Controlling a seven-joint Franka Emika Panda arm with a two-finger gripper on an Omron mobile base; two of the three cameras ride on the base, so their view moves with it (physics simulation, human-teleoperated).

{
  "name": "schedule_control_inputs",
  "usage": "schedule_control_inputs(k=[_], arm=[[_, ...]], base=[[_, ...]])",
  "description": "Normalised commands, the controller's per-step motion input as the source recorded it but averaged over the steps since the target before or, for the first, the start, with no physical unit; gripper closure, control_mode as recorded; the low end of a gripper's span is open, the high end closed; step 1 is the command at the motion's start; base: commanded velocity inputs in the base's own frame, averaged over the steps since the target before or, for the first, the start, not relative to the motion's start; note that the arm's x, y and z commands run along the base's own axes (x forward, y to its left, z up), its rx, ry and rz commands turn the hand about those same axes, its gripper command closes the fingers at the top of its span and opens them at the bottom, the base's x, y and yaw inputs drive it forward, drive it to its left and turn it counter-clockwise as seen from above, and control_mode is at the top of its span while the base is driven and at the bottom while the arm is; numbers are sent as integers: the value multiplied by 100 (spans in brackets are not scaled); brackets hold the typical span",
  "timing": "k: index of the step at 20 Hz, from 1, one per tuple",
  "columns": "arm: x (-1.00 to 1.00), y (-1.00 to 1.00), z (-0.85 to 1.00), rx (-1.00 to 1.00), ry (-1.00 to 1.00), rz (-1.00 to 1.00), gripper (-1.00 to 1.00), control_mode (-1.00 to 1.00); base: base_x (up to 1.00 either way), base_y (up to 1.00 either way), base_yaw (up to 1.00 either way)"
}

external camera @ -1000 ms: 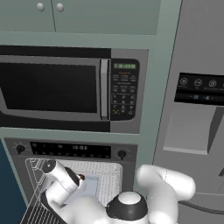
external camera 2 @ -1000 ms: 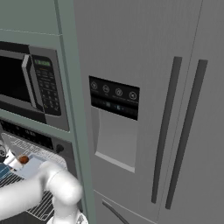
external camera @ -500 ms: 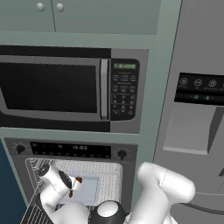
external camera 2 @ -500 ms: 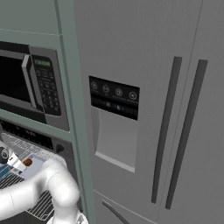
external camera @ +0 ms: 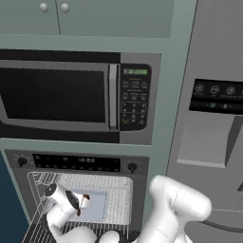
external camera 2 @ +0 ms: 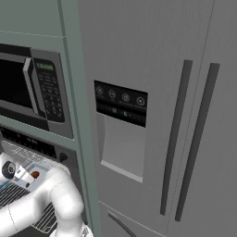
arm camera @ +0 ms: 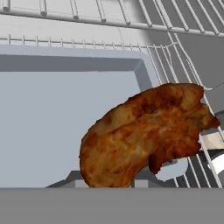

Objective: Place the chicken drumstick on the bottom rack of the oven.

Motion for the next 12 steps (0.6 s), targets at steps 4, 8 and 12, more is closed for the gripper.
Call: schedule_control_inputs(k=[4,8,12], arm=[[33,-12,-16,5,5,7,100,-100],[36,0,-48,2,1,5,100,-100],[22,0,-63,1,0,4,100,-100]], base=[[0,0,0],[0,0,0],[0,0,0]])
